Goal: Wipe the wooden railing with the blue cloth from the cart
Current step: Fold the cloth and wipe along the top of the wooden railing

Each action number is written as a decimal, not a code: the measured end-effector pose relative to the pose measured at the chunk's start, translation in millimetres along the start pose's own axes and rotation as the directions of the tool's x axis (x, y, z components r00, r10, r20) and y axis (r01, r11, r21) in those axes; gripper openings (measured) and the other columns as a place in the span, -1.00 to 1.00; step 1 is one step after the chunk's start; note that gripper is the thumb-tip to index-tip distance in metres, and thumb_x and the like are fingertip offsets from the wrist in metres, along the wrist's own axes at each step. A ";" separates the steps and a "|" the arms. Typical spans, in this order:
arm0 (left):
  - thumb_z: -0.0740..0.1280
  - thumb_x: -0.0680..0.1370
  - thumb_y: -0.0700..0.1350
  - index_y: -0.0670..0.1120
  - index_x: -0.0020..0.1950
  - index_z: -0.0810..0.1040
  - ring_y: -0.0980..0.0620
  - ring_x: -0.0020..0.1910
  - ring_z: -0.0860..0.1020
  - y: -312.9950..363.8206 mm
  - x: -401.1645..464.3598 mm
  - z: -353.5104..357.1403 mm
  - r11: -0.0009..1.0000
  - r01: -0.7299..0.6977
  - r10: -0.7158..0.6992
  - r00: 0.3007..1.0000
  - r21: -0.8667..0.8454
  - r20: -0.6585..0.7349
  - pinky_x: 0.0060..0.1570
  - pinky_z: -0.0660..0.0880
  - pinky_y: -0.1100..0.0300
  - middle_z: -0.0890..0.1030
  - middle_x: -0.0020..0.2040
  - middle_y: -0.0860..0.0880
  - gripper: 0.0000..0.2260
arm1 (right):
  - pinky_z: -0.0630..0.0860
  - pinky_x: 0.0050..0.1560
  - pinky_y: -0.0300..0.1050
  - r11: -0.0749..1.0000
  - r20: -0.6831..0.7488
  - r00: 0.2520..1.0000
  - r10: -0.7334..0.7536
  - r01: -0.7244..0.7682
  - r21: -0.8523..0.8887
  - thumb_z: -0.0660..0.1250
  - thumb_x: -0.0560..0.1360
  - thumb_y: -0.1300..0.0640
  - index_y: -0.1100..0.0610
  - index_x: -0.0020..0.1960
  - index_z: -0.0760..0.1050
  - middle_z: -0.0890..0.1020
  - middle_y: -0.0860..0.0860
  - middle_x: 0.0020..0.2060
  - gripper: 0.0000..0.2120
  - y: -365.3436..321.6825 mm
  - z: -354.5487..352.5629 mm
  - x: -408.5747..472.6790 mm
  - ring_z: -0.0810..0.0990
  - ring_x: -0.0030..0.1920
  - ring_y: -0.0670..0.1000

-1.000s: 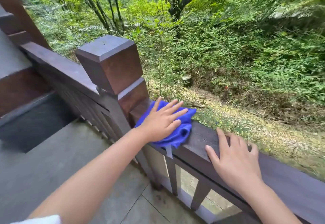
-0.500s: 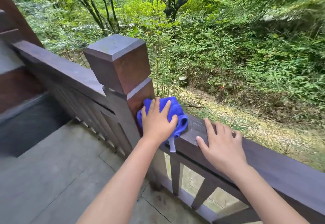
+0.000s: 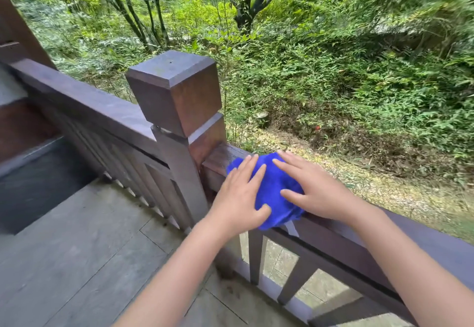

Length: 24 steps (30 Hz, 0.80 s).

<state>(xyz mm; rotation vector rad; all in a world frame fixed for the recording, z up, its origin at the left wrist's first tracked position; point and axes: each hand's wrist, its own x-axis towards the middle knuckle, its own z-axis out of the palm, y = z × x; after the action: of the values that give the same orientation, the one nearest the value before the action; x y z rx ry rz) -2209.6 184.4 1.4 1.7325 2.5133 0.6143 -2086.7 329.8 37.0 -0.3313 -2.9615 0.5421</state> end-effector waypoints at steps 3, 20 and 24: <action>0.30 0.44 0.10 -0.07 0.50 0.08 0.00 0.52 -0.04 -14.1 3.1 -6.1 0.996 -0.027 0.021 0.997 0.082 0.076 0.47 -0.02 0.11 0.01 0.55 -0.12 -0.29 | -0.07 0.46 -0.19 0.997 0.179 0.982 0.060 -0.052 -0.053 0.25 0.50 0.00 0.06 0.47 0.11 0.07 0.00 0.52 -0.40 -0.2 1.1 9.3 0.02 0.50 -0.08; 0.54 0.21 -0.23 -0.12 0.13 0.61 -0.07 0.11 0.61 0.5 -41.7 -13.9 0.946 -0.288 0.304 0.948 0.151 -0.093 0.01 0.58 0.06 0.65 0.13 -0.08 -0.51 | 0.62 -0.08 0.06 0.962 -0.183 0.981 0.069 -0.113 -0.247 0.41 0.25 0.22 0.19 -0.06 0.58 0.68 0.13 -0.05 -0.74 -42.7 34.1 -50.5 0.65 -0.02 0.16; 0.35 0.39 -0.18 0.00 0.27 0.49 0.06 0.23 0.50 -1.9 -54.4 -23.9 0.987 -0.157 0.157 0.988 -0.028 0.006 0.14 0.51 0.13 0.56 0.26 0.05 -0.56 | 0.48 0.09 0.01 0.970 -0.136 0.988 0.069 -0.098 -0.224 0.24 0.37 0.11 0.08 0.07 0.53 0.63 0.01 0.03 -0.72 -52.7 26.6 -51.1 0.54 0.09 0.11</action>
<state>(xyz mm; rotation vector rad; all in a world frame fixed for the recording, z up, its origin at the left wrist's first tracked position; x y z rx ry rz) -2196.4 127.5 12.1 1.9324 2.3666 0.6448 -2051.3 260.9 27.6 -0.4946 -2.8983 0.1761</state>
